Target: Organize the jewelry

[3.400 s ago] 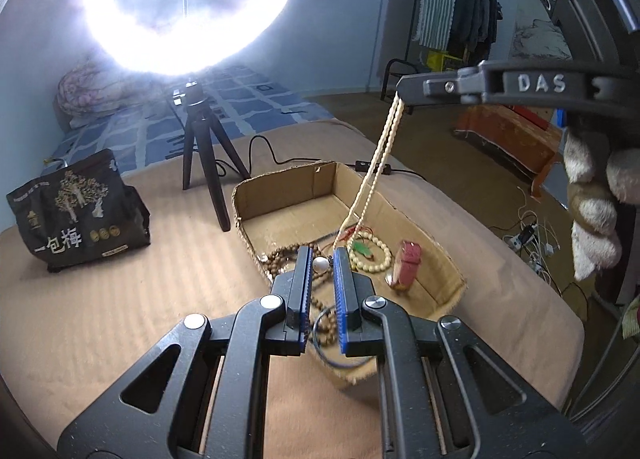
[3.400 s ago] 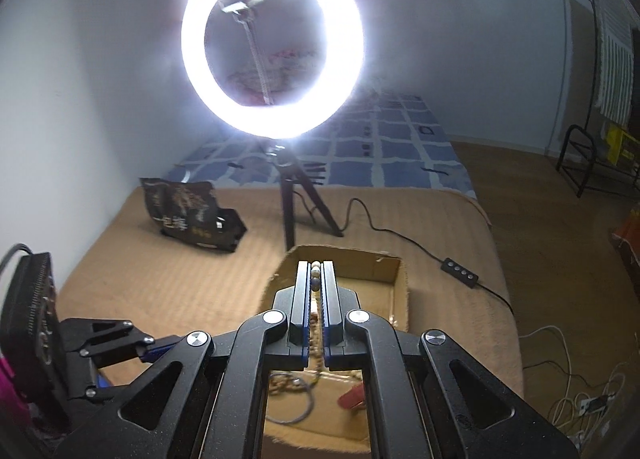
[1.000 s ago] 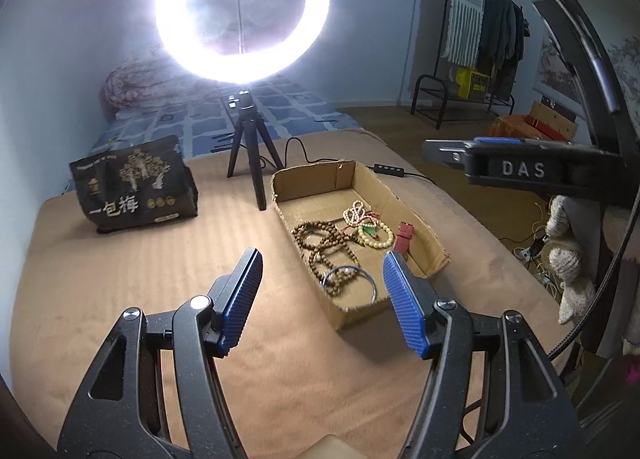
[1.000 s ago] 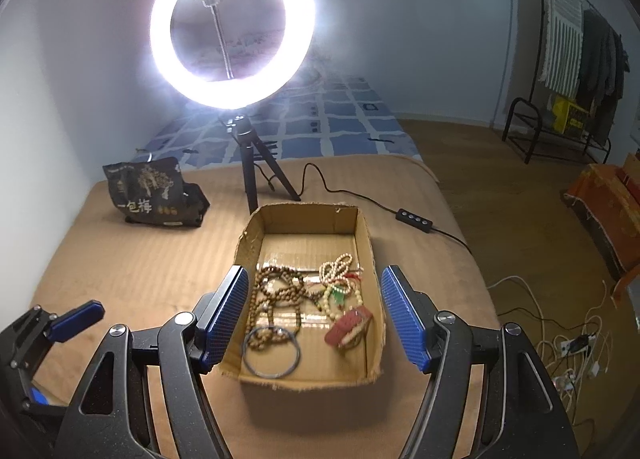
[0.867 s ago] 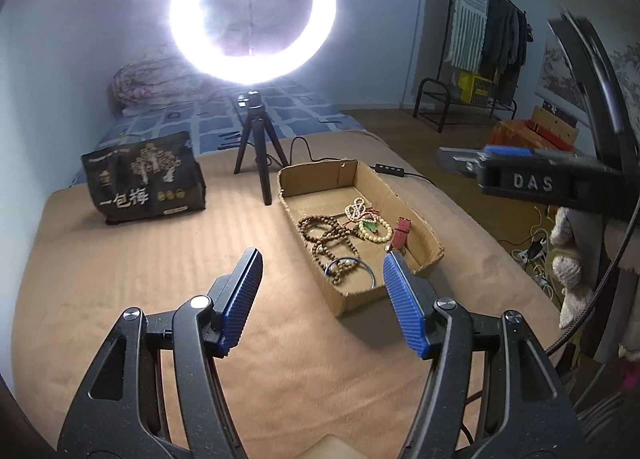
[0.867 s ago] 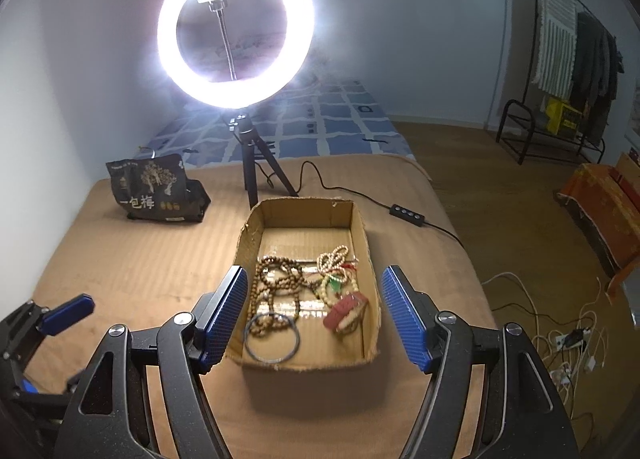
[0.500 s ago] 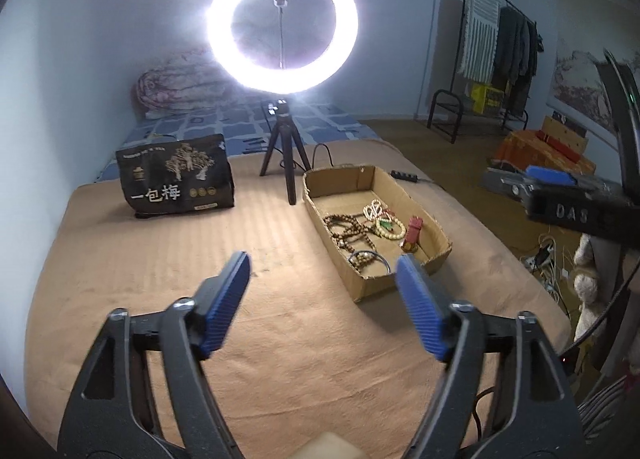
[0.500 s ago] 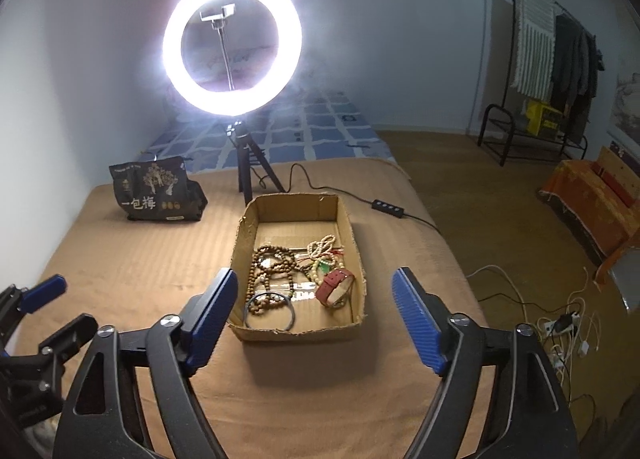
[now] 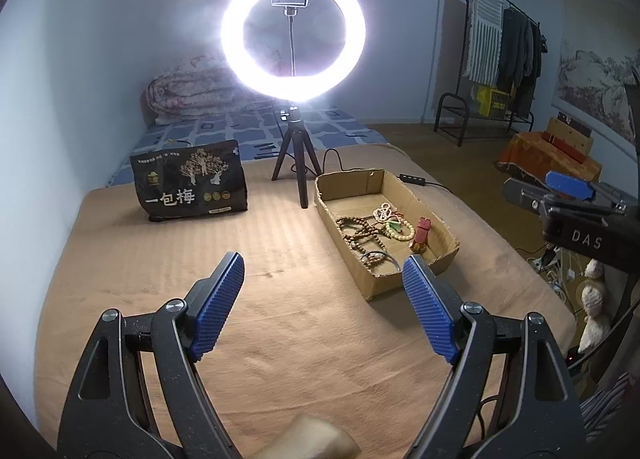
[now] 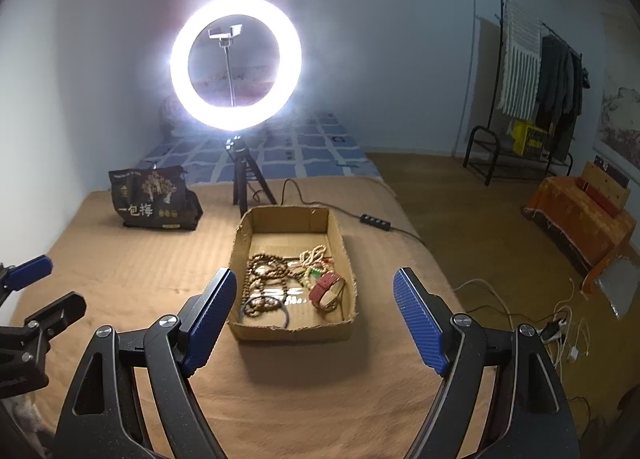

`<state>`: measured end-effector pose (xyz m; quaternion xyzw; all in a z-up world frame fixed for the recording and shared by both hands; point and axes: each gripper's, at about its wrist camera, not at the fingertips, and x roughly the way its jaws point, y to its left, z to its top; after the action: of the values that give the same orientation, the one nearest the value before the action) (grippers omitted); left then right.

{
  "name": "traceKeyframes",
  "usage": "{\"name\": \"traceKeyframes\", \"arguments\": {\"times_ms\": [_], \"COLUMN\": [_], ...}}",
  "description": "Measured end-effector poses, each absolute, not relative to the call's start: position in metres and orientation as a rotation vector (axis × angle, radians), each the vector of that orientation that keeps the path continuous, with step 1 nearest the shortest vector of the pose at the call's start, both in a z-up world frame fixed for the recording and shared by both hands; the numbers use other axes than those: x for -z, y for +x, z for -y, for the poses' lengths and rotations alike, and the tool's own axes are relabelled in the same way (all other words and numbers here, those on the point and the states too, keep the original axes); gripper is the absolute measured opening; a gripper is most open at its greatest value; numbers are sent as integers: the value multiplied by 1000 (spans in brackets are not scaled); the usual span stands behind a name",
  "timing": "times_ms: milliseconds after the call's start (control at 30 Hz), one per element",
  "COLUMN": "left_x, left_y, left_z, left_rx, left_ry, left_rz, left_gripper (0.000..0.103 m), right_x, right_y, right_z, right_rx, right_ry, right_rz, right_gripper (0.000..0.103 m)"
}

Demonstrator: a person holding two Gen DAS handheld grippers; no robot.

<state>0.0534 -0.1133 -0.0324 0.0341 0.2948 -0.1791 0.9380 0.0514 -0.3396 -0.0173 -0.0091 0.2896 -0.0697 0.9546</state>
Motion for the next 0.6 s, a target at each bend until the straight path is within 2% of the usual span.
{"name": "traceKeyframes", "arguments": {"times_ms": [100,300,600], "left_x": [31,27,29], "left_y": [50,46,50], "left_z": [114,111,106], "left_rx": [362,338,318], "left_ry": [76,80,48], "left_rz": [-588,-560,-593], "left_gripper": [96,103,103], "right_x": [18,23,28], "right_y": [52,53,54], "right_z": [342,341,339], "right_rx": [148,154,142], "right_ry": [-4,-14,-4], "right_rz": [-583,-589,-611], "right_gripper": [81,81,81]}}
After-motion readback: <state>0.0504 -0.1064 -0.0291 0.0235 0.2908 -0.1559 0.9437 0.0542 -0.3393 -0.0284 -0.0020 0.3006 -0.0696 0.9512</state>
